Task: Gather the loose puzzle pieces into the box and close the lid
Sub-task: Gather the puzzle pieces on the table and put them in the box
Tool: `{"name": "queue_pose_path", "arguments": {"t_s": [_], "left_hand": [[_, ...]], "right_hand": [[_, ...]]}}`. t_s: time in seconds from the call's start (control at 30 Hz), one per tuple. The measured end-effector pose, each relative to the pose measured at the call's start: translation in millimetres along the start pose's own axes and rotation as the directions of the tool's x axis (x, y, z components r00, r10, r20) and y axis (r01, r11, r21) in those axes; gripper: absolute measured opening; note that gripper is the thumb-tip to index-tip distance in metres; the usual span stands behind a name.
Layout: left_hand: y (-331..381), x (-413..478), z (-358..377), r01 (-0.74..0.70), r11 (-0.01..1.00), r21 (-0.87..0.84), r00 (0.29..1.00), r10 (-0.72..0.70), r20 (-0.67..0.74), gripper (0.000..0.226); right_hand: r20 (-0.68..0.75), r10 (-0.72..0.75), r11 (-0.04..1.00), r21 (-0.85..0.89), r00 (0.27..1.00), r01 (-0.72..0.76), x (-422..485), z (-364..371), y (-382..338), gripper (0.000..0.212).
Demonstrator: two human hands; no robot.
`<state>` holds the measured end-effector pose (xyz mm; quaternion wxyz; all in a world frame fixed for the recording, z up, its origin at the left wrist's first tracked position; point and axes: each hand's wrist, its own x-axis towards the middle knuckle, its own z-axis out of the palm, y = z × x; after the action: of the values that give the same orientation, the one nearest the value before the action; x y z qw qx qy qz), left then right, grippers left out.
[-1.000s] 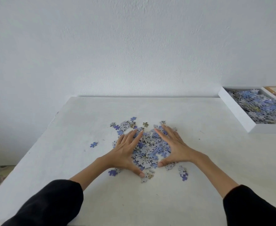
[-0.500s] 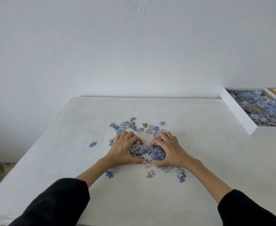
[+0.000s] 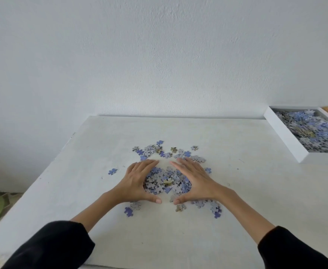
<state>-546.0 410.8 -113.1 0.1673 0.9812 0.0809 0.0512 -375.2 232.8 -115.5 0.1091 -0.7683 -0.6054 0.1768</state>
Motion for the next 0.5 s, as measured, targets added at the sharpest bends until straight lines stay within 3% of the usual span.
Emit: {"name": "queue_pose_path", "arguments": {"t_s": [0.1, 0.23, 0.37, 0.5], "left_hand": [[1, -10, 11, 0.013, 0.994, 0.109, 0.999, -0.016, 0.028, 0.125], [8, -7, 11, 0.074, 0.995, 0.062, 0.992, -0.067, -0.110, 0.110], [13, -6, 7, 0.038, 0.999, 0.016, 0.982, -0.034, -0.187, 0.077], [15, -5, 6, -0.035, 0.998, -0.047, 0.969, 0.022, -0.247, 0.049]], "right_hand": [[-0.024, -0.042, 0.988, -0.148, 0.999, 0.038, 3, 9, -3, 0.119], [-0.170, -0.097, 0.977, -0.203, 0.981, 0.061, 7, 9, -8, 0.101], [-0.252, -0.103, 0.991, -0.111, 0.962, 0.077, 11, 9, -14, 0.068], [-0.329, -0.103, 0.994, 0.003, 0.939, 0.110, 13, 8, -15, 0.055]]}}
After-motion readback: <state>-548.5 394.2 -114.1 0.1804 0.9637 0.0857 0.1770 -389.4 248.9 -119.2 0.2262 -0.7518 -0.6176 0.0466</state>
